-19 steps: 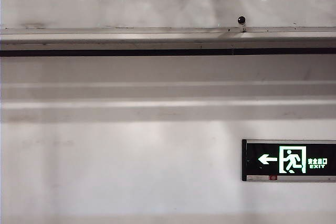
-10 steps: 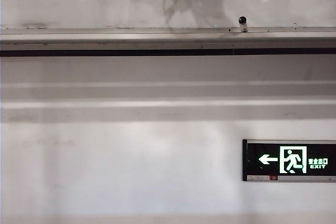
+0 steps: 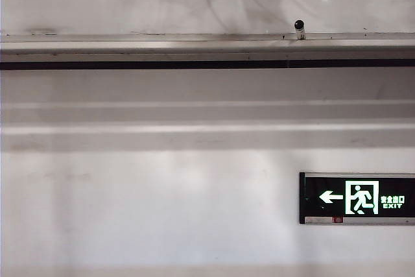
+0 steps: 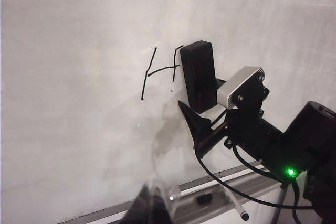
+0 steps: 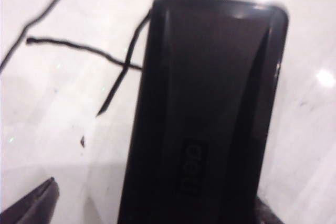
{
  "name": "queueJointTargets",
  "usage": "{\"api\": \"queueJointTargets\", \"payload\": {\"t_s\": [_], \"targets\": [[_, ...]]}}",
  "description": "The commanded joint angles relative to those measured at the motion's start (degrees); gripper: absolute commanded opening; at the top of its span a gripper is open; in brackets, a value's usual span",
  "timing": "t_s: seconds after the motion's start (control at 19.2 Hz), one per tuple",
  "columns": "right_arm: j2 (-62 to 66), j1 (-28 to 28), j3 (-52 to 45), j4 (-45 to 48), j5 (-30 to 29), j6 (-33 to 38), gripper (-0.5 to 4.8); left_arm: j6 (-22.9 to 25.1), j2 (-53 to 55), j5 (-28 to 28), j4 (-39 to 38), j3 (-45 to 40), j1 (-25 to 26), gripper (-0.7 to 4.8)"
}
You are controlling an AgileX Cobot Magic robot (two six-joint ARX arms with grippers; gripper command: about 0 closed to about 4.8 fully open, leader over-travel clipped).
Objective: Wipe the whiteboard clean using the black magnetic whiteboard eraser attached to the whiteboard.
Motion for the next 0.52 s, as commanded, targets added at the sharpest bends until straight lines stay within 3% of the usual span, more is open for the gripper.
{"api": "queueJointTargets", "payload": {"t_s": [0.05, 0.26, 0.31, 0.42, 0.47, 0.52], "targets": [[-0.5, 0.5, 0.2, 4.4, -0.8, -0.3, 4.54, 0.0, -0.1, 0.3, 0.4, 0.2, -0.1, -0.05], [-0.4, 0.6, 0.2, 5.5, 1.9, -1.6, 4.43, 0.0, -0.1, 0.2, 0.3, 0.2, -0.1, -0.05], [-0.4, 0.5, 0.2, 5.6, 2.4, -1.6, 3.89, 0.0, -0.1, 0.2, 0.3, 0.2, -0.1, -0.05], [-0.2, 0.5, 0.2, 5.5, 3.5, -1.6, 2.04, 0.0, -0.1, 0.2, 0.4, 0.2, -0.1, -0.05], [-0.2, 0.5, 0.2, 4.8, 3.4, -1.6, 1.59, 0.0, -0.1, 0.2, 0.4, 0.2, -0.1, -0.05], [-0.2, 0.5, 0.2, 4.0, 3.5, -1.5, 1.57, 0.0, -0.1, 0.2, 0.4, 0.2, -0.1, -0.05]]}}
